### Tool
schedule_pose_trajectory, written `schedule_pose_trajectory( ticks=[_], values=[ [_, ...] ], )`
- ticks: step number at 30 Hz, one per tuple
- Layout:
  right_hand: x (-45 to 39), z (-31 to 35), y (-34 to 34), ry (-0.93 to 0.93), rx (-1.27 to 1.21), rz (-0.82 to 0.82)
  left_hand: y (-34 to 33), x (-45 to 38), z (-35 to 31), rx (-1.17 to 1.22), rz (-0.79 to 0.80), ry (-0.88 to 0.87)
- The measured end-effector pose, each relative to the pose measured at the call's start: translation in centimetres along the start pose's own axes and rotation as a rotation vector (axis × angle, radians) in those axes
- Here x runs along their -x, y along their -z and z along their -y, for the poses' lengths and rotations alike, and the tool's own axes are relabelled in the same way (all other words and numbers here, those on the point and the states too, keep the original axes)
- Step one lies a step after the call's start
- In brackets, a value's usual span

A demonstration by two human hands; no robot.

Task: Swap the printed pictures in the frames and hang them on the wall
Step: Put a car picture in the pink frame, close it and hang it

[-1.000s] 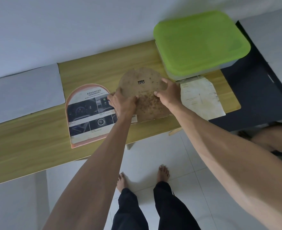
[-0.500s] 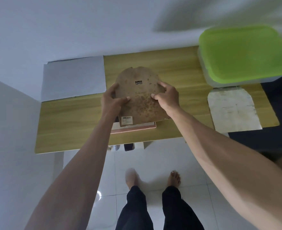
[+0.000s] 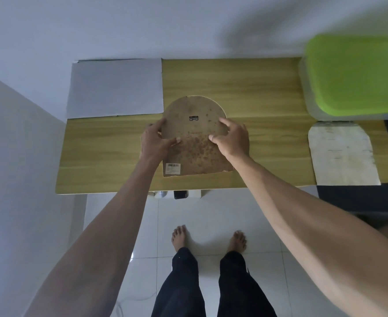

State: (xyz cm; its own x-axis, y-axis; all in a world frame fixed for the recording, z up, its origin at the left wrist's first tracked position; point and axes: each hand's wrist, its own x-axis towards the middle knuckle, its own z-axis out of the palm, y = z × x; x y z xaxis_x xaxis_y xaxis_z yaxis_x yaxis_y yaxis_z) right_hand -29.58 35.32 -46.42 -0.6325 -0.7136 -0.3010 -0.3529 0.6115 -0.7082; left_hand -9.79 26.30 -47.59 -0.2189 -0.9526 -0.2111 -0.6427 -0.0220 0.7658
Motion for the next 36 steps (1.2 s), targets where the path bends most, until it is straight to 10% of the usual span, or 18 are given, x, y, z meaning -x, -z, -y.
schedule_pose_trajectory(
  ticks=[29, 36],
  values=[
    [-1.1, -0.7, -0.1, -0.005, 0.26, -0.017, -2.3, -0.7, -0.8, -0.149, 0.038, 0.09],
    [-1.4, -1.1, 0.9, -0.037, 0.207, 0.214, -1.5, -1.1, -1.2, -0.173, 0.209, 0.141]
  ],
)
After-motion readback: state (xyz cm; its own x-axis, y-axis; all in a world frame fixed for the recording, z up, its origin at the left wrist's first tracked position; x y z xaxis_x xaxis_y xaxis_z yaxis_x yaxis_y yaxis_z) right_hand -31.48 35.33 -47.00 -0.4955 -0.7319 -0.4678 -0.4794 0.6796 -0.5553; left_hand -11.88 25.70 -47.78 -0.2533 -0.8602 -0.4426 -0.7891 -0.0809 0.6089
